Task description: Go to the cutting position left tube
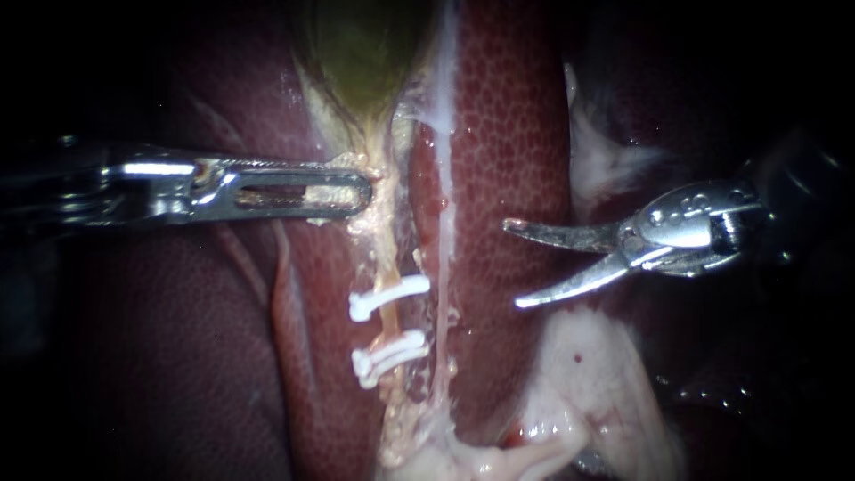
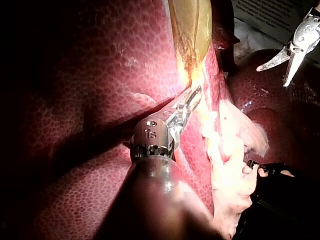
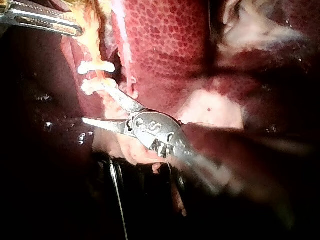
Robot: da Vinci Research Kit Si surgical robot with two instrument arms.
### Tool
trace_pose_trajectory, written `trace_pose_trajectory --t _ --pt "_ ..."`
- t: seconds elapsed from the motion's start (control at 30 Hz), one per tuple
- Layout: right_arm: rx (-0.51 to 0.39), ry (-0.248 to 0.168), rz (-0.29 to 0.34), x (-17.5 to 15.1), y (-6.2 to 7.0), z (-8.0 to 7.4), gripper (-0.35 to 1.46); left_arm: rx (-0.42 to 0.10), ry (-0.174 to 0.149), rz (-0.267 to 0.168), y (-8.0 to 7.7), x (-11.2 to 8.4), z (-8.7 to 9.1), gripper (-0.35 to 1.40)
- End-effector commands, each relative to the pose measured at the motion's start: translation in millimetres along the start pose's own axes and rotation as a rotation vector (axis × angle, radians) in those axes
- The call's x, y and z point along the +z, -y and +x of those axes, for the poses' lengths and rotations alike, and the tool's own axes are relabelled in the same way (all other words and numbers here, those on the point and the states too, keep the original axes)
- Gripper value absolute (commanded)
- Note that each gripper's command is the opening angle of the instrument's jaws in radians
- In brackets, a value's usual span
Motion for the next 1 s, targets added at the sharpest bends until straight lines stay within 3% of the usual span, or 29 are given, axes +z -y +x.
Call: trace_pose_trajectory --t 0.03,0.2,0.33,0.57,1.0 --pt "0.000 0.000 0.000 0.0 0.0 0.0 1.43 0.000 0.000 0.000 0.0 -0.1 0.0 -0.35" --pt "0.000 0.000 0.000 0.0 0.0 0.0 1.43 -0.004 -0.006 0.011 -0.2 -1.2 -1.1 -0.35" --pt "0.000 0.000 -0.001 0.1 0.0 -0.1 1.43 -0.016 -0.006 0.000 -0.2 -3.8 -3.3 -0.35" --pt "0.000 0.000 -0.001 0.2 -0.1 0.0 1.43 -0.036 0.030 -0.010 0.1 -7.8 -6.2 -0.35" --pt "-0.002 -0.002 0.008 1.3 -0.1 -0.6 1.43 -0.036 0.035 -0.015 0.3 -7.9 -6.0 -0.35"
